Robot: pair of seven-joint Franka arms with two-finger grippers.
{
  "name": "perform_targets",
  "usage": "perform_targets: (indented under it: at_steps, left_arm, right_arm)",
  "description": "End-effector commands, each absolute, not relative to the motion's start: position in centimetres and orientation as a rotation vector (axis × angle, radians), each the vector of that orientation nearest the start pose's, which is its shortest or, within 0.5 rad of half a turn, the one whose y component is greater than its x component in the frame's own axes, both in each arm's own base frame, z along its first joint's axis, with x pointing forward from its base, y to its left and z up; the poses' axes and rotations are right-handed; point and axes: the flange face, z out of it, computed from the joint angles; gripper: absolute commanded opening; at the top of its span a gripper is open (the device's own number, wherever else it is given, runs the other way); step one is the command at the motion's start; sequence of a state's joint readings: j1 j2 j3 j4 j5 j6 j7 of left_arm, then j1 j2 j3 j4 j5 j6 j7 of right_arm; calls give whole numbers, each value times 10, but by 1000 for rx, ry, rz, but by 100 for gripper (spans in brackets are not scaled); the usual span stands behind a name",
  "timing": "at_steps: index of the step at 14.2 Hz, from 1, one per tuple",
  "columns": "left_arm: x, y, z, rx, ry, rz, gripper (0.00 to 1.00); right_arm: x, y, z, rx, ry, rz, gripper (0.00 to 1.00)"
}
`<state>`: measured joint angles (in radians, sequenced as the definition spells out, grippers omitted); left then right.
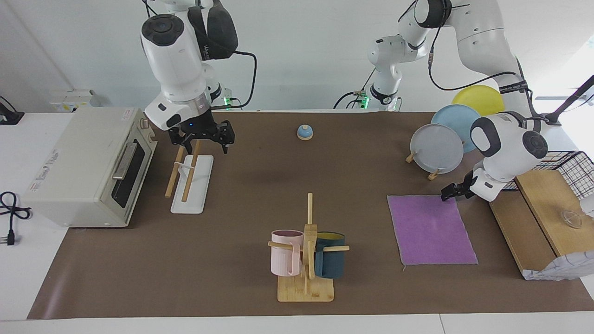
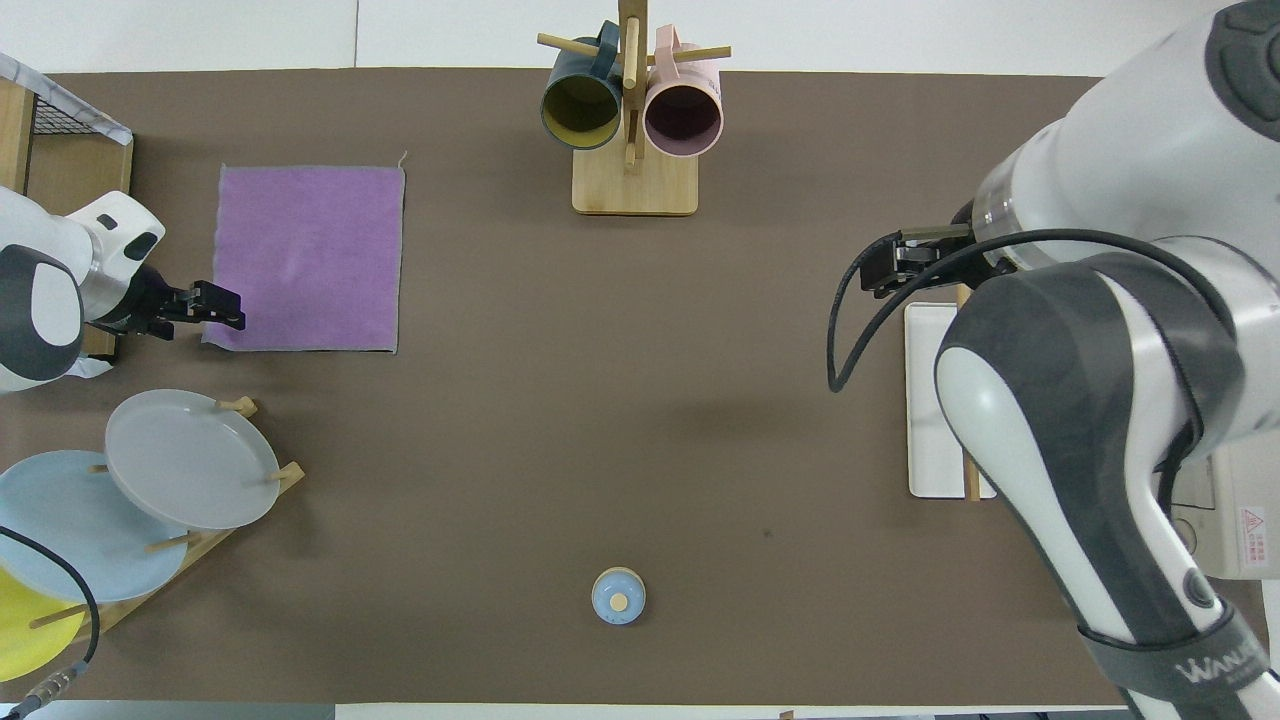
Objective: Fold towel and hang on rack
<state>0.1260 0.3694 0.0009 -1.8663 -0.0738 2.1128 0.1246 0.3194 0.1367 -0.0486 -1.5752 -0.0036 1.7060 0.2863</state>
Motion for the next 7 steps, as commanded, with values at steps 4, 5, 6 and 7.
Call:
perform_targets:
  at_steps: [4,5,6,7]
  left_arm:
    - [611,78,294,-3245,-67,148,95]
    - [612,78,295,-3245,-66,145,95]
    - [616,78,299,-3245,-65,135,94]
    - [619,79,301,-3245,-59,128,91]
  right_arm:
    - [584,189,538,-3134,63,-12,100]
    - [583,190,538,-3132,61,-11,100]
    - [582,194,539,-3131,51,-12,100]
    - [580,199,538,-3127,40,-15,100]
